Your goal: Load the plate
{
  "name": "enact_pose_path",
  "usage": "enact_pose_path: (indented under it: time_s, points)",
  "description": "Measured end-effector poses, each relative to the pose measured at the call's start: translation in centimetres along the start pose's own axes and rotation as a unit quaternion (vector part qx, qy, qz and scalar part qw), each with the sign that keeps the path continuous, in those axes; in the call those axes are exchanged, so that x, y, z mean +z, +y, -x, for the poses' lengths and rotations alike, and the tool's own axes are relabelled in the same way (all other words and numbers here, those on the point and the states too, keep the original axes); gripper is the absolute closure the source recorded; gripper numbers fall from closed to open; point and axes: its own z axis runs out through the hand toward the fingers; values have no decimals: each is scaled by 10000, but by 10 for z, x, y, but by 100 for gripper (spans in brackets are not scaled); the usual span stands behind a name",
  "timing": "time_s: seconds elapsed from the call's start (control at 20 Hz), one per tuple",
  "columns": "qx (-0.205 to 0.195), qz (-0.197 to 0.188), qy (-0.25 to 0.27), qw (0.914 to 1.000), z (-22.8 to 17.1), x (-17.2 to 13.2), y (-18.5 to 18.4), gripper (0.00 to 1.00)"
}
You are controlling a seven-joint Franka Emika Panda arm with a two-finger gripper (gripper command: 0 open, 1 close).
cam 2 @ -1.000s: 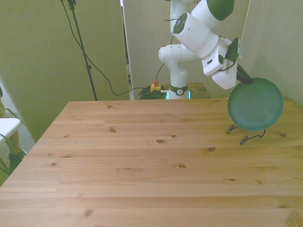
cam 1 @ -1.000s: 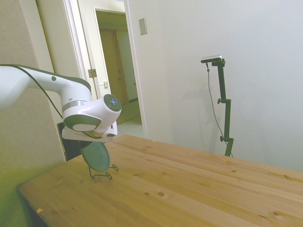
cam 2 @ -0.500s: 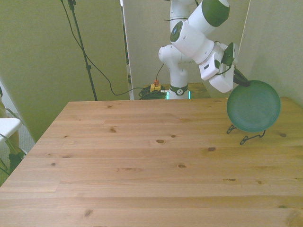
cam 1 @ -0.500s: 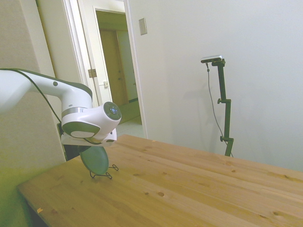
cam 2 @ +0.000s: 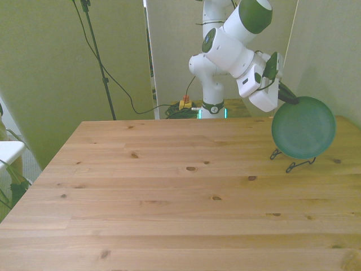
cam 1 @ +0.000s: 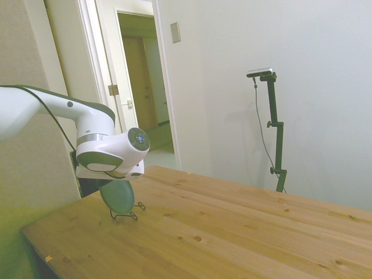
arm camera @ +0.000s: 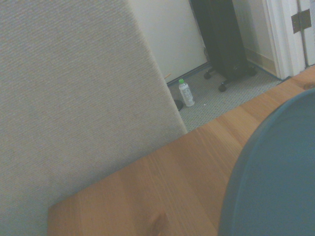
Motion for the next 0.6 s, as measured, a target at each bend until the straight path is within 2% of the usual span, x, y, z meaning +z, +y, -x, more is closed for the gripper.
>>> enact_pose_path:
  time_s: [0.6]
  points:
    - [53,-33,71,10000,-1,1,4,0]
